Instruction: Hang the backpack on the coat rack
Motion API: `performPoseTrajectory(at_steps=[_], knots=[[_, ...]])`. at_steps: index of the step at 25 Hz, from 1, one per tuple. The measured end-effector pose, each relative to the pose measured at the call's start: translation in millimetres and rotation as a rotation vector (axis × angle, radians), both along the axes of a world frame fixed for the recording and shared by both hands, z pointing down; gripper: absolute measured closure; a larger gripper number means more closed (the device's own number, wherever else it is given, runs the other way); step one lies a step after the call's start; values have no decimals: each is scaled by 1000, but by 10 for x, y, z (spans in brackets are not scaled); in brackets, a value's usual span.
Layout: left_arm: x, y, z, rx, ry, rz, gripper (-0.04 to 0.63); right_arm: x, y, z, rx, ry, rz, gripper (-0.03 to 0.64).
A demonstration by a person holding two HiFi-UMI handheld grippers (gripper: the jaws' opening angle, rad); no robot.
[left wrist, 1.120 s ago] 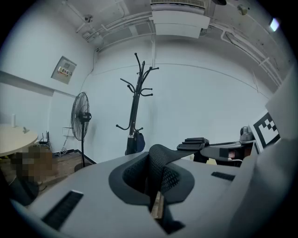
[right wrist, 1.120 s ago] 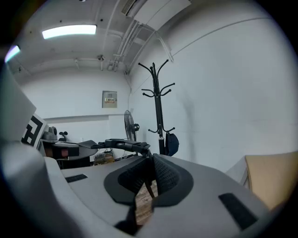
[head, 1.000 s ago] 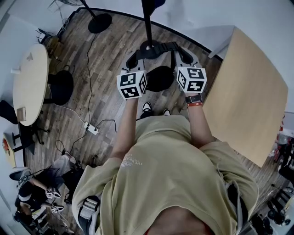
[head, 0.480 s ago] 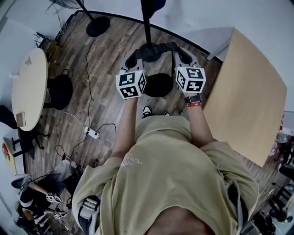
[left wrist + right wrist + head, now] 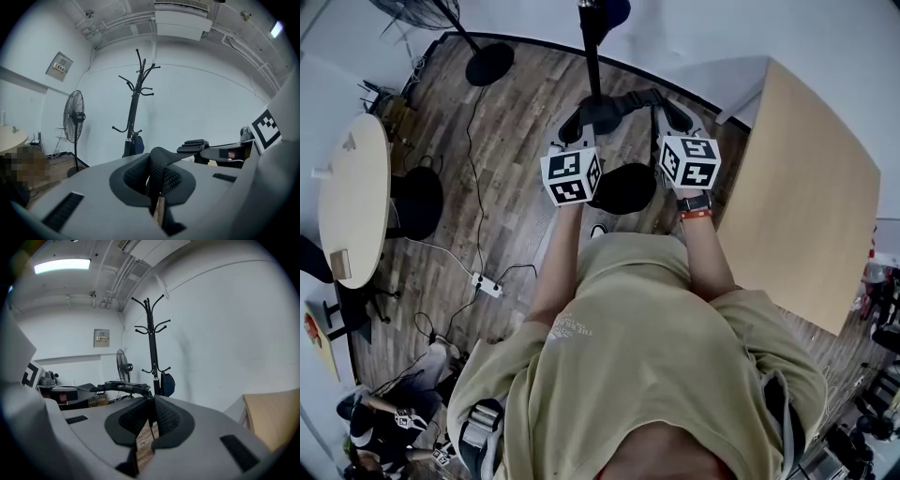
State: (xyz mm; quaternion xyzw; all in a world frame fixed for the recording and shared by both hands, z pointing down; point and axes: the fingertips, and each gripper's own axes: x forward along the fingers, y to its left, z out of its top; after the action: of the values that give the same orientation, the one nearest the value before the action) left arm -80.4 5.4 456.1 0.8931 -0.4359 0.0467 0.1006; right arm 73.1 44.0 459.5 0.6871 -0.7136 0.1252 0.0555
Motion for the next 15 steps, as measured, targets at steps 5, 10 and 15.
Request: performPoseTrajectory(at_steps=[5, 10, 15], knots=[[69, -239, -51, 5, 10, 32, 574, 48, -214, -22, -13, 2, 29, 572], [97, -546, -90, 14, 11, 77, 574, 43, -493, 22, -18, -17, 73, 572], [43, -840, -70, -19, 32, 79, 574, -16, -762, -51, -29, 6, 65, 572]])
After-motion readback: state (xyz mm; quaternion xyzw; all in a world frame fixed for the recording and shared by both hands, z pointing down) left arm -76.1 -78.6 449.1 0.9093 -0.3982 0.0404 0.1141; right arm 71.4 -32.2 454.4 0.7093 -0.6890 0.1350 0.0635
